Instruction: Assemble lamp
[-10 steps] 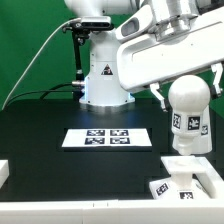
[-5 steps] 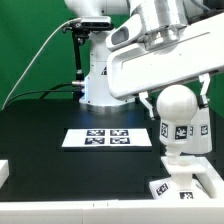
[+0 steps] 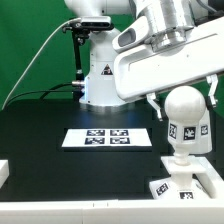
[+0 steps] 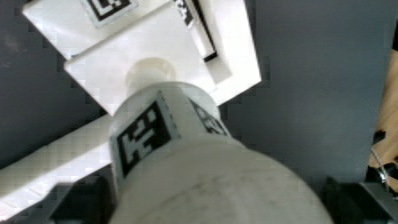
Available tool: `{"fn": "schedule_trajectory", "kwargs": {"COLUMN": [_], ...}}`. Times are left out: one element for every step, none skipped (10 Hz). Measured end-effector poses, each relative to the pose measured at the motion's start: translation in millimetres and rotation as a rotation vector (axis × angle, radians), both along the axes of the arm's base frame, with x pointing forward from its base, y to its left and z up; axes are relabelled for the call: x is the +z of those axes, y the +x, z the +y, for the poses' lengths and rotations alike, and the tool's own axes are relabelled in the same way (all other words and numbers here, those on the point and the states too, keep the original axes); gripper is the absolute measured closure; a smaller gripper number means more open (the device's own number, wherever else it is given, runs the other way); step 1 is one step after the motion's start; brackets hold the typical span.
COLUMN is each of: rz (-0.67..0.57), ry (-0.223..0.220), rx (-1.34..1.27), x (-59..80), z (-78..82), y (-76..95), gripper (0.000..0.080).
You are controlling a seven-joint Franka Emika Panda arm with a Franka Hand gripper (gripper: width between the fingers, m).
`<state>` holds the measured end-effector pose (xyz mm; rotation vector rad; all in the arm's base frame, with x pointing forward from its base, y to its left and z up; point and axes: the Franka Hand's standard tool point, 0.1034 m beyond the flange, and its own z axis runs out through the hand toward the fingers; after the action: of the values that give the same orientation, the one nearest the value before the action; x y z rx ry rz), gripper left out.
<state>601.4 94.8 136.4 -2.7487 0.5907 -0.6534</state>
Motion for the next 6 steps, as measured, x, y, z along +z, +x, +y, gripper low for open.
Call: {"fn": "schedule_trajectory", "kwargs": {"rz": [0.006,0.013,0.020,0.024,0.027,0.032], "ry": [0.000,0.000,0.000,0.001,0.002,0.003], "rx": [0.004,0.007,0.004,0.004,0.002,-0.001], "x": [-2.8,-7.2,-12.4,-14.9,-18.0,-21.6], "z": [2.1,3.6,1.9,2.2,2.0,0.3], "y": [-3.1,-4.9,-5.2,-4.6,-3.6,-3.4], "gripper": [0.0226,0.0226,0.0226,0.0226,0.0226,0.0226]}}
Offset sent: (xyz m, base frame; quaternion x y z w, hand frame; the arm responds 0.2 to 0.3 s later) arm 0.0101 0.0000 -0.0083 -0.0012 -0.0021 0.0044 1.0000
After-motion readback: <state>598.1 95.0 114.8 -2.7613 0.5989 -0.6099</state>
